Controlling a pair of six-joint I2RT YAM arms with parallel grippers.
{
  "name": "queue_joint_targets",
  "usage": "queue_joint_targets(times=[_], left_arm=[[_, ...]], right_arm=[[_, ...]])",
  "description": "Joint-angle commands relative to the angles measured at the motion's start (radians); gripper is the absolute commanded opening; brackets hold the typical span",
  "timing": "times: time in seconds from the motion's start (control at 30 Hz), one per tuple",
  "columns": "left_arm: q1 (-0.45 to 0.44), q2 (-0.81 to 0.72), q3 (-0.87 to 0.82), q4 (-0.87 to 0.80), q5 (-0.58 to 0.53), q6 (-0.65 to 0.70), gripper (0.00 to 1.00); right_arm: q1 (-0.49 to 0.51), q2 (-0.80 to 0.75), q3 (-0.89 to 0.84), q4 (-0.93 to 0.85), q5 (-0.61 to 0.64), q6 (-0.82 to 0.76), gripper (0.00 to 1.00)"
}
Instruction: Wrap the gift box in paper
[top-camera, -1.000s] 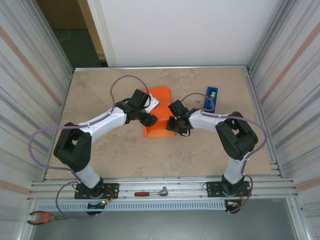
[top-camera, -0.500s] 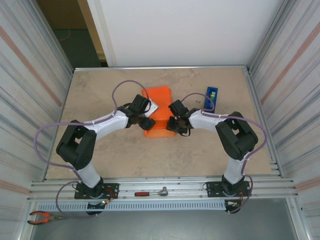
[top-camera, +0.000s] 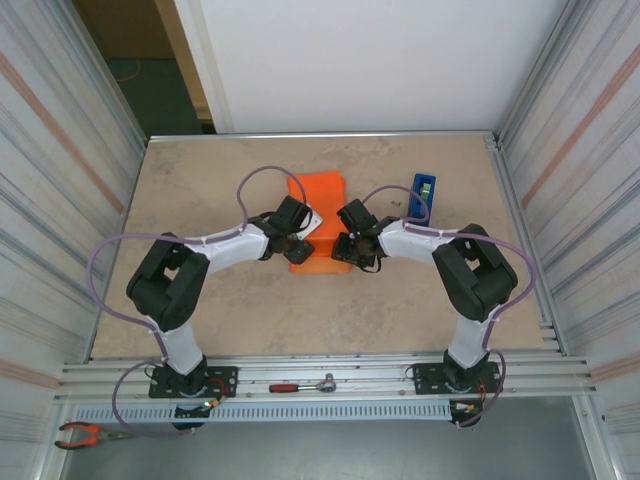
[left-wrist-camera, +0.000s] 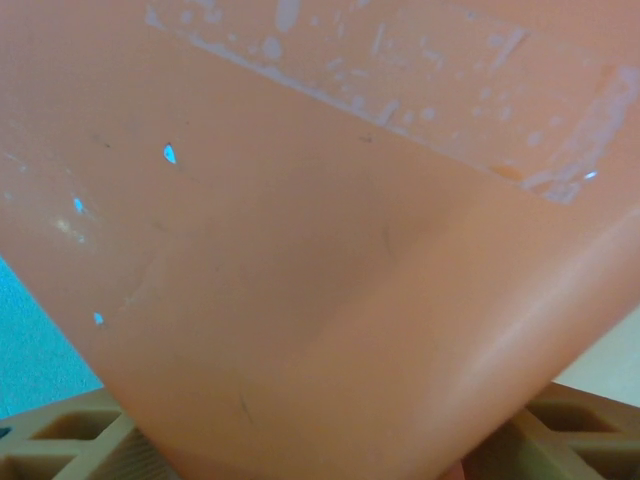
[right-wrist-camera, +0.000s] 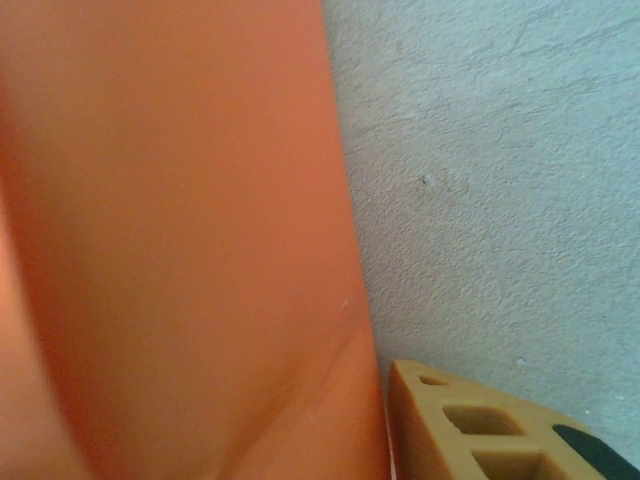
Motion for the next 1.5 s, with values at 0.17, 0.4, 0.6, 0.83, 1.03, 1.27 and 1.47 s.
queue_joint_targets(times=[0.17, 0.4, 0.6, 0.83, 1.03, 1.27, 1.47], left_arm=[[-0.005, 0.020, 0.037, -0.025, -0.013, -0.010, 0.66], [-0.005, 0.021, 0.041, -0.033, -0.015, -0.008, 0.65], [-0.005, 0.028, 0.048, -0.039, -0.015, -0.009, 0.64], [-0.005, 0.032, 0.051, -0.041, -0.015, -0.009, 0.64], [-0.005, 0.033, 0.053, -0.043, -0.016, -0.009, 0.64], [-0.005, 0.033, 0.053, -0.043, -0.015, -0.009, 0.63], [-0.005, 0.032, 0.051, -0.043, -0.016, -0.008, 0.63]], right_arm=[[-0.004, -0.126, -0.092, -0.020, -0.005, 0.015, 0.45], [0.000, -0.128, -0.130, 0.009, -0.027, 0.029, 0.40], [0.000, -0.101, -0.114, 0.026, -0.036, 0.035, 0.32], [0.000, -0.084, -0.088, 0.021, -0.035, 0.027, 0.00], [0.000, -0.074, -0.067, 0.002, -0.028, 0.025, 0.33], [0.006, -0.088, -0.072, -0.009, -0.023, 0.021, 0.49], [0.014, -0.101, -0.107, -0.004, -0.020, 0.032, 0.55]])
